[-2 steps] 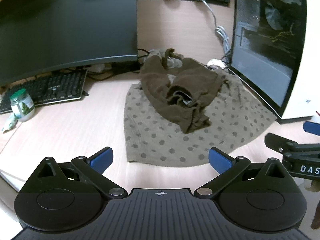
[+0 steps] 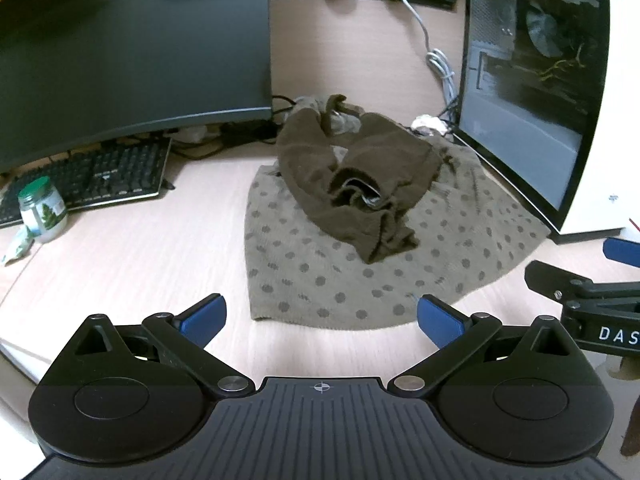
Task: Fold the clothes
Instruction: 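Move both tools toward the crumpled brown polka-dot dress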
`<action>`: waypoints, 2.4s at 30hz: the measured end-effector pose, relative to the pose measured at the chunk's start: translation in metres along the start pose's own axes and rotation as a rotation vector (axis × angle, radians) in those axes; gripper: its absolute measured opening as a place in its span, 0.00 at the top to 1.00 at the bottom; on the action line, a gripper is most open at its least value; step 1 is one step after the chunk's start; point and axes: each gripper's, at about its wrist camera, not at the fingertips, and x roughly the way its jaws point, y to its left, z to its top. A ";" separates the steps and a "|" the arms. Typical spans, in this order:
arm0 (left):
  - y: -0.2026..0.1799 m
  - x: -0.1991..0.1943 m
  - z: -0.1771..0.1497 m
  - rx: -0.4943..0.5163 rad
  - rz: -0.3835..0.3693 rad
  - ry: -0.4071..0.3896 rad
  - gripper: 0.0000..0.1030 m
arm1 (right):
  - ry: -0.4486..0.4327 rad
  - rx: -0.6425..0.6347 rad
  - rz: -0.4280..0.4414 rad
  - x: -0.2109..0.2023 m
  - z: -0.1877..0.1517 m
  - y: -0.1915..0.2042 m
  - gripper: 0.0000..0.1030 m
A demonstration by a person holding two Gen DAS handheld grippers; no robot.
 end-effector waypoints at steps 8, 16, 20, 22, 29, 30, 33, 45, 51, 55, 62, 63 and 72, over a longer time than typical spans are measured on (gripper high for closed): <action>-0.001 -0.006 -0.006 -0.012 -0.015 0.013 0.00 | 0.005 0.027 0.007 -0.003 -0.003 -0.003 0.00; 0.000 -0.003 -0.007 -0.011 -0.013 0.053 0.00 | 0.052 0.038 0.021 0.001 -0.005 -0.002 0.00; 0.001 -0.003 -0.009 -0.011 -0.008 0.067 0.00 | 0.061 0.040 0.021 0.002 -0.006 -0.001 0.00; 0.002 -0.003 -0.009 -0.014 -0.004 0.073 0.00 | 0.067 0.040 0.023 0.002 -0.006 -0.001 0.00; 0.005 0.000 -0.011 -0.027 0.007 0.094 0.00 | 0.084 0.040 0.030 0.006 -0.007 0.001 0.00; 0.005 0.000 -0.011 -0.030 0.008 0.096 0.00 | 0.085 0.039 0.031 0.006 -0.008 0.001 0.00; 0.006 0.001 -0.011 -0.034 0.011 0.100 0.00 | 0.089 0.036 0.034 0.008 -0.009 0.002 0.00; 0.010 0.007 -0.014 -0.045 0.025 0.119 0.00 | 0.122 0.040 0.058 0.021 -0.010 0.004 0.00; 0.012 0.011 -0.013 -0.048 0.024 0.128 0.00 | 0.138 0.043 0.065 0.027 -0.011 0.006 0.00; 0.012 0.014 -0.012 -0.047 0.022 0.130 0.00 | 0.143 0.044 0.065 0.029 -0.011 0.005 0.00; 0.011 0.017 -0.011 -0.038 0.009 0.128 0.00 | 0.148 0.048 0.058 0.030 -0.011 0.004 0.00; 0.011 0.017 -0.011 -0.036 0.006 0.128 0.00 | 0.149 0.049 0.057 0.030 -0.011 0.004 0.00; 0.013 0.018 -0.010 -0.032 -0.006 0.133 0.00 | 0.160 0.053 0.055 0.031 -0.012 0.005 0.00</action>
